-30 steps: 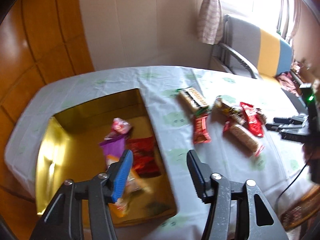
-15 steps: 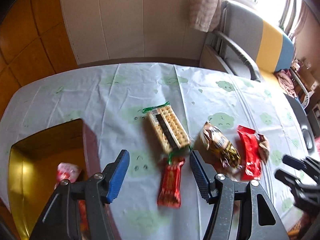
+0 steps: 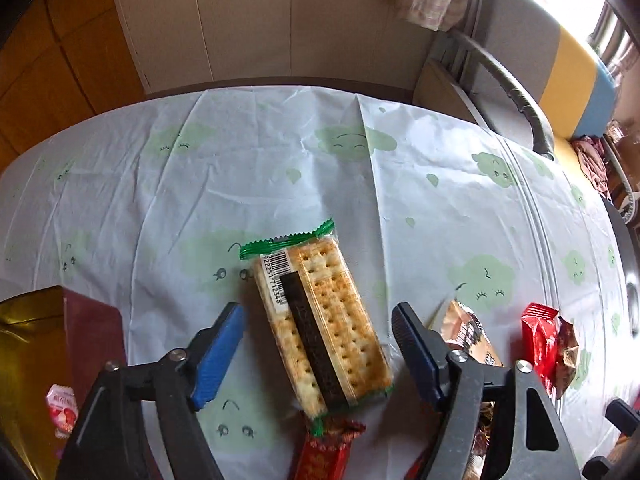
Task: Organize snacks
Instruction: 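Move the left tool to the cracker pack and grasp it, then lift the cracker pack with left while right grasps the granola bar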
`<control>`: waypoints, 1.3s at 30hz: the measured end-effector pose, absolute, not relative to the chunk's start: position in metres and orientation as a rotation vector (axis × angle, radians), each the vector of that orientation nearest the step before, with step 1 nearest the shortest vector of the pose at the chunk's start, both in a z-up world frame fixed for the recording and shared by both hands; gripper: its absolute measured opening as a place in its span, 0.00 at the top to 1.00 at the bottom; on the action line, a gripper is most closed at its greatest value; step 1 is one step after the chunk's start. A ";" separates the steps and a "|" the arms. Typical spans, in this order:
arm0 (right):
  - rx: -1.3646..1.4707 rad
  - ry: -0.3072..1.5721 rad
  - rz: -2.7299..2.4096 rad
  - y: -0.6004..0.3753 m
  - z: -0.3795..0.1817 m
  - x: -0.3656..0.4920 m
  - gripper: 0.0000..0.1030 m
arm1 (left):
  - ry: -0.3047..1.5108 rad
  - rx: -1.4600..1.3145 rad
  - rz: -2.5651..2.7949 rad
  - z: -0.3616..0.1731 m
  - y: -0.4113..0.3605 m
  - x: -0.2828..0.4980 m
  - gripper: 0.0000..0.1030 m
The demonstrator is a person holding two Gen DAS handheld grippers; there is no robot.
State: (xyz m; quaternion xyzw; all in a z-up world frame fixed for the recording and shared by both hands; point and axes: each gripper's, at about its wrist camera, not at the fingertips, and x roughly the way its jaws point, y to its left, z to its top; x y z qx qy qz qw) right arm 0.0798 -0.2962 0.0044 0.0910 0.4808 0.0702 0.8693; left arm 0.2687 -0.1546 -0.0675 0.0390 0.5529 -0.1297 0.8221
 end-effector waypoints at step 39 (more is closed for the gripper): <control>-0.003 1.178 0.258 -0.203 -0.055 0.089 0.71 | 1.043 0.132 -0.614 -0.046 -0.077 0.012 0.58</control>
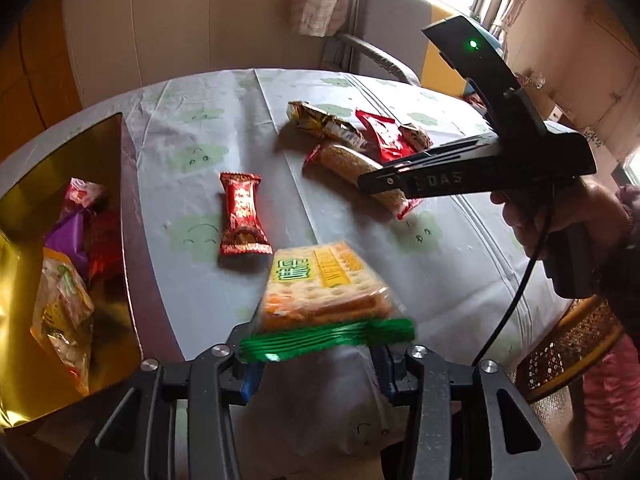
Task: Organize snacks
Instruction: 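Lift the cracker pack with left while right grasps the granola bar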
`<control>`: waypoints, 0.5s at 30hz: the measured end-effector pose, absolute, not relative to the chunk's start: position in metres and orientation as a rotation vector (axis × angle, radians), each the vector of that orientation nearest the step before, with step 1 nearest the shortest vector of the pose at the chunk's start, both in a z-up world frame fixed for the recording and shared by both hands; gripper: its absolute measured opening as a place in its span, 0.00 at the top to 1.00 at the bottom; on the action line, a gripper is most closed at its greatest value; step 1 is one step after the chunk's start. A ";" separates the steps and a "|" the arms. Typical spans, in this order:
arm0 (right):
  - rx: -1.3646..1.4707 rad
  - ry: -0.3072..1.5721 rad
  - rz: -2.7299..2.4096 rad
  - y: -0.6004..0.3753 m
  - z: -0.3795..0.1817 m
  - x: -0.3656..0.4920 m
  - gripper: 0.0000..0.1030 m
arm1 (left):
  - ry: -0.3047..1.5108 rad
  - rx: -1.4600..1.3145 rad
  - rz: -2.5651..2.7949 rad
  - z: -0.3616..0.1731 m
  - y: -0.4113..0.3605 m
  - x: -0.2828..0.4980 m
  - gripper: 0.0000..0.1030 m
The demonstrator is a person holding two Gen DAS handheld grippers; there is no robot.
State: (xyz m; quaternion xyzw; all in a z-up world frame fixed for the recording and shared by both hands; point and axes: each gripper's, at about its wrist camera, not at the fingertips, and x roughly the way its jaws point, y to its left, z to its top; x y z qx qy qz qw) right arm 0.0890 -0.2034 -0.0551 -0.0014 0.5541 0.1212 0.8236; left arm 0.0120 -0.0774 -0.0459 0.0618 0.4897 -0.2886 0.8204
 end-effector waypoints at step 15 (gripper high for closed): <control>0.069 1.193 0.224 -0.215 -0.062 0.066 0.69 | 1.153 0.006 -0.684 -0.052 -0.069 0.016 0.18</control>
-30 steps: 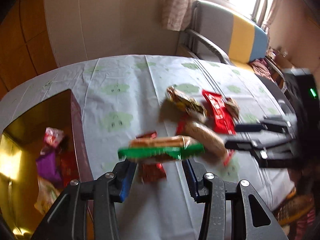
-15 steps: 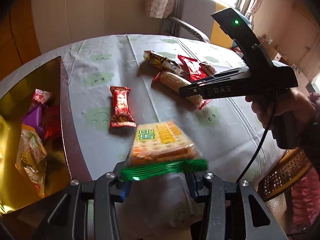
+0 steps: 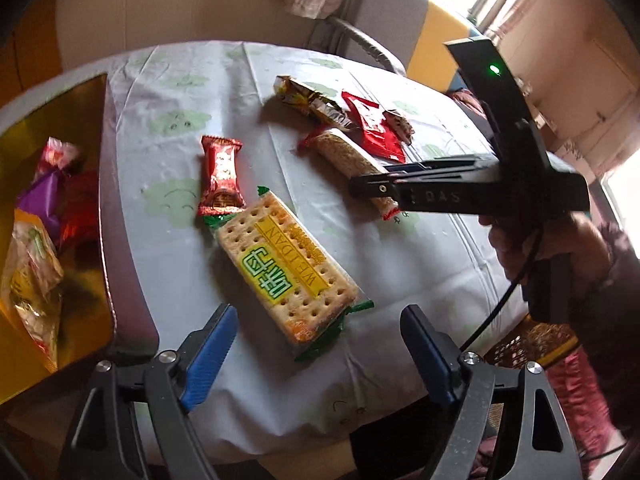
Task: Organize snacks
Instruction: 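Lift the cracker pack with left while right grasps the granola bar, then lower the cracker pack into the gold box and open the left tool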
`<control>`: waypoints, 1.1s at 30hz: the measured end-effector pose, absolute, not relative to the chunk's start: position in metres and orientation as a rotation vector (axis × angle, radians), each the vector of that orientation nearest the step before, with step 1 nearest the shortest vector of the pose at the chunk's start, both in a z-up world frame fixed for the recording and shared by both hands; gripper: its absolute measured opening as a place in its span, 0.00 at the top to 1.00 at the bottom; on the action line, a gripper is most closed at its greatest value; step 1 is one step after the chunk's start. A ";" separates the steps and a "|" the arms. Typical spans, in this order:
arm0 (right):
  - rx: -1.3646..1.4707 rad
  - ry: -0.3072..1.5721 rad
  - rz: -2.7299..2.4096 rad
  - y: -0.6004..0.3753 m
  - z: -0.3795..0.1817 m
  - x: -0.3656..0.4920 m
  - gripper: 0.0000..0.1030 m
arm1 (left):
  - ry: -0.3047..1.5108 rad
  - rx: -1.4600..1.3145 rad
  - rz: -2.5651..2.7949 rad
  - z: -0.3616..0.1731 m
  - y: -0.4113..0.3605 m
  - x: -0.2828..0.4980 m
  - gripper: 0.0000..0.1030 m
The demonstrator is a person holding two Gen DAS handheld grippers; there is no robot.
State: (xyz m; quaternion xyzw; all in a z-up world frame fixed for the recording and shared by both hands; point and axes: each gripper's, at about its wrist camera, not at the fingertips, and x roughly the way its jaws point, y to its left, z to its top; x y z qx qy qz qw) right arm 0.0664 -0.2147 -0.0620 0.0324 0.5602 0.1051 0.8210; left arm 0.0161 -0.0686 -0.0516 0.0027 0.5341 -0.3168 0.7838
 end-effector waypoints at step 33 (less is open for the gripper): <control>0.025 1.116 0.189 -0.219 -0.061 0.051 0.70 | 1.001 0.068 -0.623 -0.040 -0.081 0.012 0.54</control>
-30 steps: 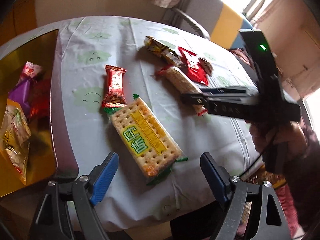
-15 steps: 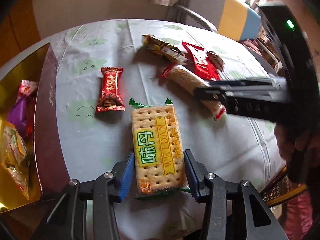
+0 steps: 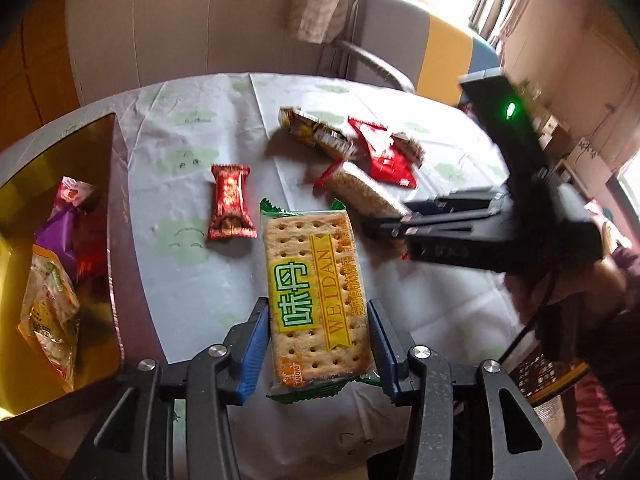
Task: Organize snacks
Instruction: 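Lower the cracker pack into the gold box and open the left tool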
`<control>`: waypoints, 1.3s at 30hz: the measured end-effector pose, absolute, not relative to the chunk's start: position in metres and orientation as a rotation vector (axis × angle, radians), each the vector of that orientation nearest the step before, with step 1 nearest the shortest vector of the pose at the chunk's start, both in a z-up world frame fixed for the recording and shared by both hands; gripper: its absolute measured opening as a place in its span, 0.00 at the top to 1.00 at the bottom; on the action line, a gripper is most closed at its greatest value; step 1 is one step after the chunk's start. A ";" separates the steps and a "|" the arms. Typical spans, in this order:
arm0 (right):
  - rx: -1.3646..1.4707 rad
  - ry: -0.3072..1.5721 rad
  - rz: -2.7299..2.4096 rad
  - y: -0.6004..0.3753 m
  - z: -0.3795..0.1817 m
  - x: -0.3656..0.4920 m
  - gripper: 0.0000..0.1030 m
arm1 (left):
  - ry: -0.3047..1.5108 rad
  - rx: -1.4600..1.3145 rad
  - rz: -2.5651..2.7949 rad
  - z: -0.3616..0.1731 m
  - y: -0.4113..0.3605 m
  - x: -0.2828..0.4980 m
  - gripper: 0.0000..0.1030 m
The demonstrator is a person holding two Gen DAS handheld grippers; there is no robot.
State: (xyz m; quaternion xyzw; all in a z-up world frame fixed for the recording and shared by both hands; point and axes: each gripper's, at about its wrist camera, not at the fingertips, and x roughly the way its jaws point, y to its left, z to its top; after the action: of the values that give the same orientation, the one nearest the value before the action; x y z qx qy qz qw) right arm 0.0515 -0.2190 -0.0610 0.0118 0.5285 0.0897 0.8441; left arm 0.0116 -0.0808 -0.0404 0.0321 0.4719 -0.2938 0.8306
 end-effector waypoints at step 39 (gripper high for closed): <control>0.009 1.077 0.149 -0.216 -0.060 0.046 0.70 | 1.094 -0.093 -0.105 -0.054 0.121 0.211 0.51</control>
State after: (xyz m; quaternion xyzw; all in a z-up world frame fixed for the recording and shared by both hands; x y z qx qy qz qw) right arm 0.0465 -0.2161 -0.0603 0.0044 0.5125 0.0708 0.8557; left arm 0.2111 0.1212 -0.0539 -0.0440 0.5195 -0.0497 0.8519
